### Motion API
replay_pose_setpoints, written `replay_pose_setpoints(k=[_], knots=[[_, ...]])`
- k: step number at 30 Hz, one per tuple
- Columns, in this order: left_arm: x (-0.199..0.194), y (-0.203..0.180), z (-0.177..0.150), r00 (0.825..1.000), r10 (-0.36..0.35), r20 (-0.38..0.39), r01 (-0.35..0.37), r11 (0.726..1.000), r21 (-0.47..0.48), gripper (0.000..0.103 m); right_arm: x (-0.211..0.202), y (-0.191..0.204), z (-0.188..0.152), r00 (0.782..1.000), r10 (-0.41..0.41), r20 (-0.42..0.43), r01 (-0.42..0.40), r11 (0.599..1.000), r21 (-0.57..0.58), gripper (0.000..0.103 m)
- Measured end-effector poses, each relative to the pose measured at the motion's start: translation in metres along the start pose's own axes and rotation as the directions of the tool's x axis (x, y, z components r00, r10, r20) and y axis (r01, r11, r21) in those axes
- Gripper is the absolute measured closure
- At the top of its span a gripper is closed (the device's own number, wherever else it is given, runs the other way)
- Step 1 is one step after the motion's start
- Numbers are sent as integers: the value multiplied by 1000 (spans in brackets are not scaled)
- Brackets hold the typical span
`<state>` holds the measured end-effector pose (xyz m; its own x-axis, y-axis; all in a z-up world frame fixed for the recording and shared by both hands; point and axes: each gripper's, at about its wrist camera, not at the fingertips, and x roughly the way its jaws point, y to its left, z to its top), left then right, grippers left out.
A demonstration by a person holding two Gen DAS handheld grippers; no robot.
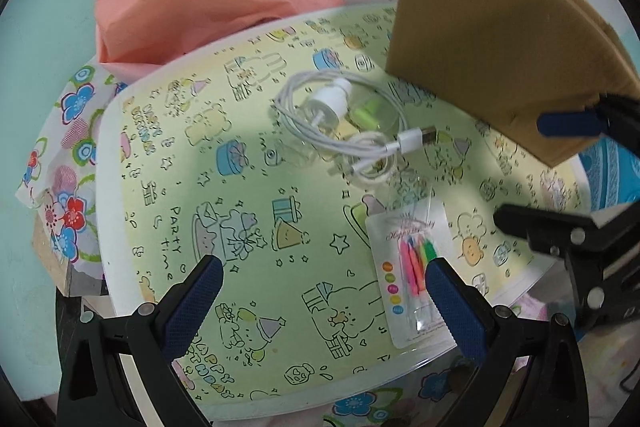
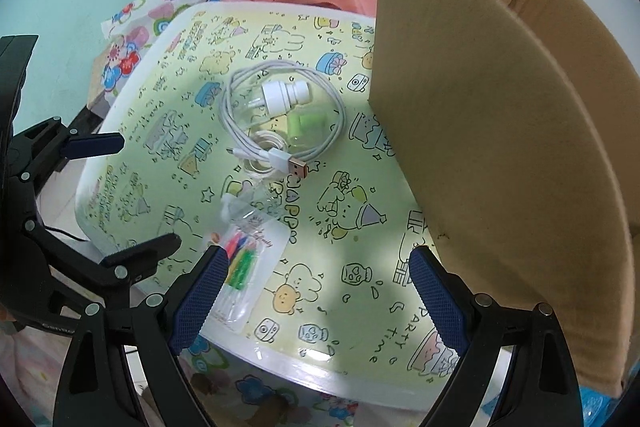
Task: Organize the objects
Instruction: 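Move both grippers back over the tray toward the candle pack, then grasp the colourful candle pack with the left gripper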
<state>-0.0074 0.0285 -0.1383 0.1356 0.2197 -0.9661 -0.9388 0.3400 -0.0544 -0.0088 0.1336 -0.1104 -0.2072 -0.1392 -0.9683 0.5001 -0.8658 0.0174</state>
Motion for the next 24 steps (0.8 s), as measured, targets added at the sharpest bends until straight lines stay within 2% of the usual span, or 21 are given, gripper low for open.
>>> replay_pose_setpoints(k=[12, 16, 21, 24], knots=[[32, -20, -16, 998, -39, -46, 41, 997, 63, 1, 28, 10, 1, 1000, 14, -7, -15, 987, -158, 13], [42, -29, -20, 996, -64, -64, 69, 995, 68, 1, 36, 10, 2, 1000, 23, -21, -26, 984, -174, 18], [51, -35, -17, 989, -122, -78, 126, 991, 52, 1, 39, 8, 0, 999, 42, -32, -47, 983, -175, 20], [58, -35, -15, 989, -123, -84, 126, 991, 38, 1, 40, 6, 0, 998, 49, -35, -54, 984, -172, 20]])
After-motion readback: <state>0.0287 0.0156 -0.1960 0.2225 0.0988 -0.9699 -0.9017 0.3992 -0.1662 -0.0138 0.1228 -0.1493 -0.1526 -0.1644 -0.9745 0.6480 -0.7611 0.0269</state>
